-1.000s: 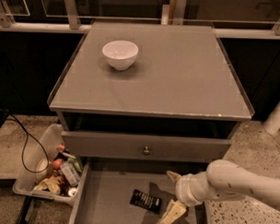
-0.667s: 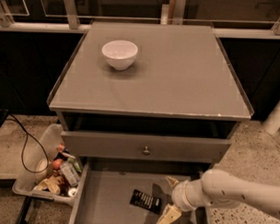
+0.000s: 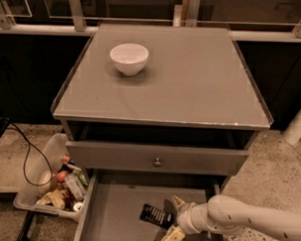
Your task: Pick rxbar chocolate from middle drawer and place on counter
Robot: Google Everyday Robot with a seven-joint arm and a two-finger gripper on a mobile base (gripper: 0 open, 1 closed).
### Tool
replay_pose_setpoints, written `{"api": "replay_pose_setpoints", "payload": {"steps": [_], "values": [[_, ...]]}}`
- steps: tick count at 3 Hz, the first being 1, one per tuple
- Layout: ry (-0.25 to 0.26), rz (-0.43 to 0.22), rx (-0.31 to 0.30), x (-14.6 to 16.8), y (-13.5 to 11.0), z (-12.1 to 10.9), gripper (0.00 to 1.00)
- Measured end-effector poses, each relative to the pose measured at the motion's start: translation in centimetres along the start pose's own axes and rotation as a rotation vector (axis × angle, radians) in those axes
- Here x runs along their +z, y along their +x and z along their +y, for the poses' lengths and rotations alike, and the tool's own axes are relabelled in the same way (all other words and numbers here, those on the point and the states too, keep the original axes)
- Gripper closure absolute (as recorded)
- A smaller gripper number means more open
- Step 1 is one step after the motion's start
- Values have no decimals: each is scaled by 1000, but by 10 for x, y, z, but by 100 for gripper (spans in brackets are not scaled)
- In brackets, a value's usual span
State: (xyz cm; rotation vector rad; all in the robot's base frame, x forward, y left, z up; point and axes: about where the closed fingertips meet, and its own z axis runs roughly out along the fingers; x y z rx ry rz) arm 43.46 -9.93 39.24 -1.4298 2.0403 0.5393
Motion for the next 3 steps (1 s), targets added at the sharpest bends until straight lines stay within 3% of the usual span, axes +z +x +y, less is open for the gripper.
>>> {"api": "replay_pose_setpoints", "payload": {"steps": [3], "values": [[5,-40,19,55,5,6,0]]}}
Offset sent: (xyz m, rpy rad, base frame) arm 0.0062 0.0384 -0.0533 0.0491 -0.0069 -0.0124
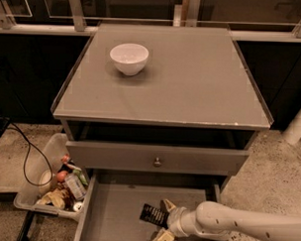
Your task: Pick rxbar chocolate from middle drawer and place on counter
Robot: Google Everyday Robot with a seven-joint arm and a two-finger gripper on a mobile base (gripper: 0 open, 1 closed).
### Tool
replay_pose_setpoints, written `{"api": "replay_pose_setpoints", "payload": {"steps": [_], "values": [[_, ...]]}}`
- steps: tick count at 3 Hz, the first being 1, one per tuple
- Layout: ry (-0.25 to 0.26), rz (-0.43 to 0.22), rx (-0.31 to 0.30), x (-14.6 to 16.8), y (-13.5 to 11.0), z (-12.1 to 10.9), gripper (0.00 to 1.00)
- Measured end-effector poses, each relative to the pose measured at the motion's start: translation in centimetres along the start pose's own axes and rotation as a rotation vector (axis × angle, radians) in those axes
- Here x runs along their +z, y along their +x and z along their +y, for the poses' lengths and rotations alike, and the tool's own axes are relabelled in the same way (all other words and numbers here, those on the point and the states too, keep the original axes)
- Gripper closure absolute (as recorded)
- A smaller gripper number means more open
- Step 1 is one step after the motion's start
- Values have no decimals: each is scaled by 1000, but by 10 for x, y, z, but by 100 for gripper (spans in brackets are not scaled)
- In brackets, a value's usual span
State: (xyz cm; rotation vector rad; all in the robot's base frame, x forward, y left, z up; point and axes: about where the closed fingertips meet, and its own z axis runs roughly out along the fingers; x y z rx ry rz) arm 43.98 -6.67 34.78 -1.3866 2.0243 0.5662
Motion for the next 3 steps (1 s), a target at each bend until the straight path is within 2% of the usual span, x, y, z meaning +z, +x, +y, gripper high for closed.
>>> {"api": "replay_pose_setpoints", "payload": {"steps": [1,3], "values": [[0,0,0,0,0,0,19],[0,0,0,0,0,0,66]]}}
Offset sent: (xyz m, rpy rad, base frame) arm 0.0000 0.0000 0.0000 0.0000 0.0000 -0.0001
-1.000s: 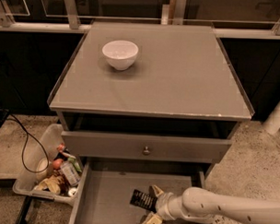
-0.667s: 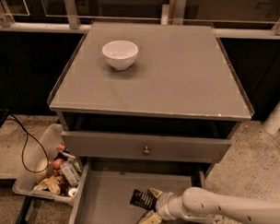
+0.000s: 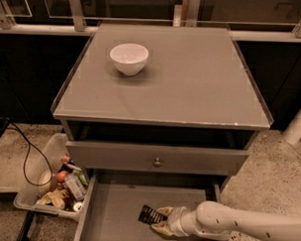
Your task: Pick rxbar chocolate from middle drawer and place on counter
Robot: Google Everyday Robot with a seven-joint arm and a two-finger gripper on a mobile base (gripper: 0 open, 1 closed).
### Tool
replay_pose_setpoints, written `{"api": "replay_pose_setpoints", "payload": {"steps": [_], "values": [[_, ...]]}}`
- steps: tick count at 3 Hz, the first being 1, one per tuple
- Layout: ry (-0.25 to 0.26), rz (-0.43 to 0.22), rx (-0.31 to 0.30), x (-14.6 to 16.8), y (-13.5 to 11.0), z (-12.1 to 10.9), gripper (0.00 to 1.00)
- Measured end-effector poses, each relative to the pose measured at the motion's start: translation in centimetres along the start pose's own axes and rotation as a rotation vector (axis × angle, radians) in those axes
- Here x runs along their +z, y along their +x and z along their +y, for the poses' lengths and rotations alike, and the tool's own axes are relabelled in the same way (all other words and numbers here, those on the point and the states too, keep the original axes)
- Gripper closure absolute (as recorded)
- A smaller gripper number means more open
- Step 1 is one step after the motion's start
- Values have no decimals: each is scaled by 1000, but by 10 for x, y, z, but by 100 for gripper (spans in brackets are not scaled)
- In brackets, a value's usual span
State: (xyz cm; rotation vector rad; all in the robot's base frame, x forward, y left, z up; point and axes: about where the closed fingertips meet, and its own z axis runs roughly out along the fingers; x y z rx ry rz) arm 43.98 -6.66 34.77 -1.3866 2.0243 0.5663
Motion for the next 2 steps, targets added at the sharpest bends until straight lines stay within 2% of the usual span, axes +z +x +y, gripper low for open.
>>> {"api": "replay_pose_setpoints", "payload": {"steps": [1,2], "values": [[0,0,0,0,0,0,89],[0,0,0,0,0,0,100]]}}
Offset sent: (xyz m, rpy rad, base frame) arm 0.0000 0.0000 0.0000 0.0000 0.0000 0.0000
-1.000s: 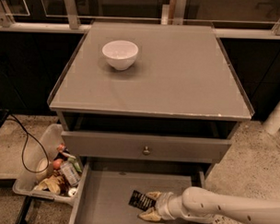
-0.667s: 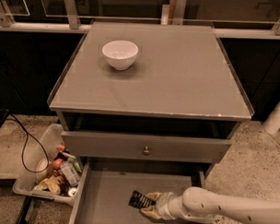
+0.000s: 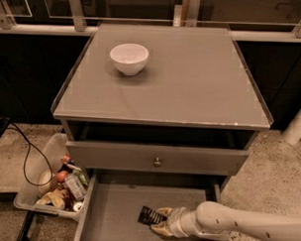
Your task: Pick rxbar chocolate from middle drawer and place on counter
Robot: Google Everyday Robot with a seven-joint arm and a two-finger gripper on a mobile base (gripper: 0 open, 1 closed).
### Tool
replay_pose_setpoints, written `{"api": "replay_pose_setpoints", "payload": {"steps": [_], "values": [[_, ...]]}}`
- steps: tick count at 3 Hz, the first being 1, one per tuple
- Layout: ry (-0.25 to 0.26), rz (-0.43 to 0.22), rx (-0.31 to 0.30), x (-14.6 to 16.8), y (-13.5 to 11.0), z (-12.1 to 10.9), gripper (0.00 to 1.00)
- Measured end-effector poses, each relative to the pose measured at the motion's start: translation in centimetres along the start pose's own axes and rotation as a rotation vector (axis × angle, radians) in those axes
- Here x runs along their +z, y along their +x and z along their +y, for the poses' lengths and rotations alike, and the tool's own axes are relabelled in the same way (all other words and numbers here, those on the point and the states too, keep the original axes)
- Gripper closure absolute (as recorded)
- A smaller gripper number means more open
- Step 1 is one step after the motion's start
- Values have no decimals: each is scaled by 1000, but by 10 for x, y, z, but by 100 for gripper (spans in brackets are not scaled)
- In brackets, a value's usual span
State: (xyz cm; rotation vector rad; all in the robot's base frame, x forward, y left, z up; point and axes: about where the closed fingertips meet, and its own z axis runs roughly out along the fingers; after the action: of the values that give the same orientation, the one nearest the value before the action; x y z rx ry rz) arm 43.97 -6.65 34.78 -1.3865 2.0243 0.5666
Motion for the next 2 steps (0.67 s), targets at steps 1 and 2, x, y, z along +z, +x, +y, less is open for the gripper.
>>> {"api": "replay_pose_setpoints", "payload": {"steps": [1,2], "values": [[-11,-4,8,-4,-2,1,100],[-34,-12,15,-25,-14,1,100]]}}
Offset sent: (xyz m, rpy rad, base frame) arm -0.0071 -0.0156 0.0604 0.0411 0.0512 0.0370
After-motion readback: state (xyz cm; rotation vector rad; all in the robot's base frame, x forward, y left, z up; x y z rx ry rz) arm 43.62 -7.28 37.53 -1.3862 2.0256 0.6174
